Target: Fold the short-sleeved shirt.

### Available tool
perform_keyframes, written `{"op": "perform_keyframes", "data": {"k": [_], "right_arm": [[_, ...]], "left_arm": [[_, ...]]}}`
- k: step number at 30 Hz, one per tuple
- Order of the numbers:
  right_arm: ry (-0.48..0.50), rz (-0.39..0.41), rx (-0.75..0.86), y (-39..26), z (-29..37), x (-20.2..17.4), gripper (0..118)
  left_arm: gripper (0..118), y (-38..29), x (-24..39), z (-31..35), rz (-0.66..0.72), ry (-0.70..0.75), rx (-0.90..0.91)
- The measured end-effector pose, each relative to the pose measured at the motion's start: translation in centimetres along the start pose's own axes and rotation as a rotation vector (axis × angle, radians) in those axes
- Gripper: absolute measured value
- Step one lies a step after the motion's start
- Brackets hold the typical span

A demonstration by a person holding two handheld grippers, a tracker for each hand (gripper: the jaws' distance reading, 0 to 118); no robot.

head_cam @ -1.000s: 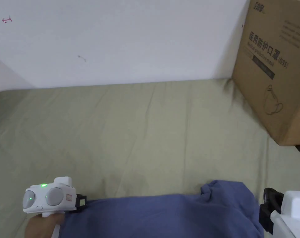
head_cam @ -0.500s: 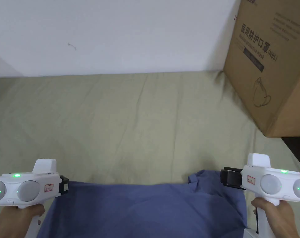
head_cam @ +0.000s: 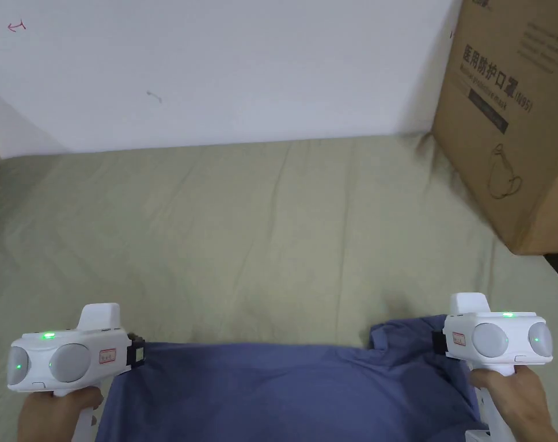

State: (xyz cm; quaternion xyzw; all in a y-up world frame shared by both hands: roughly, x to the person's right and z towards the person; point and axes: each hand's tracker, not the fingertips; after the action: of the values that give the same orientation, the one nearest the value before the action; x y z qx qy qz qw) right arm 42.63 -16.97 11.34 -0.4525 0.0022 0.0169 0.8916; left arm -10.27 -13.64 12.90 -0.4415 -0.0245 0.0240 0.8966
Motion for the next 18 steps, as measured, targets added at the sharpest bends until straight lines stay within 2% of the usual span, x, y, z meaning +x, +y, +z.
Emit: {"op": "perform_keyframes", "data": {"k": [3,7,9,14,18], "right_arm": [[0.061,-0.015,0.101,0.0,4.7,0.8,1],[0.109,0.009,0.224,-0.8,12.9,1.4,1],[0.144,-0.011,0.267,-1.8,16.4,2.1,1],[0.182,-0.037,0.301,-6.5,22.2,3.3,1],[0.2,-0.035,0.277,-11.6,24.3,2.5,1]], "left_arm": [[0,-0.5,-0.2,1.3,0.012,0.007,0.014],[0,-1.3,-0.4,4.4,0.021,0.008,0.034],[0,-2.0,-0.8,5.9,0.029,0.011,0.049],[0,-5.4,-2.3,9.5,0.062,0.005,0.058],[0,-9.9,-2.8,11.1,0.071,-0.008,0.029]]}}
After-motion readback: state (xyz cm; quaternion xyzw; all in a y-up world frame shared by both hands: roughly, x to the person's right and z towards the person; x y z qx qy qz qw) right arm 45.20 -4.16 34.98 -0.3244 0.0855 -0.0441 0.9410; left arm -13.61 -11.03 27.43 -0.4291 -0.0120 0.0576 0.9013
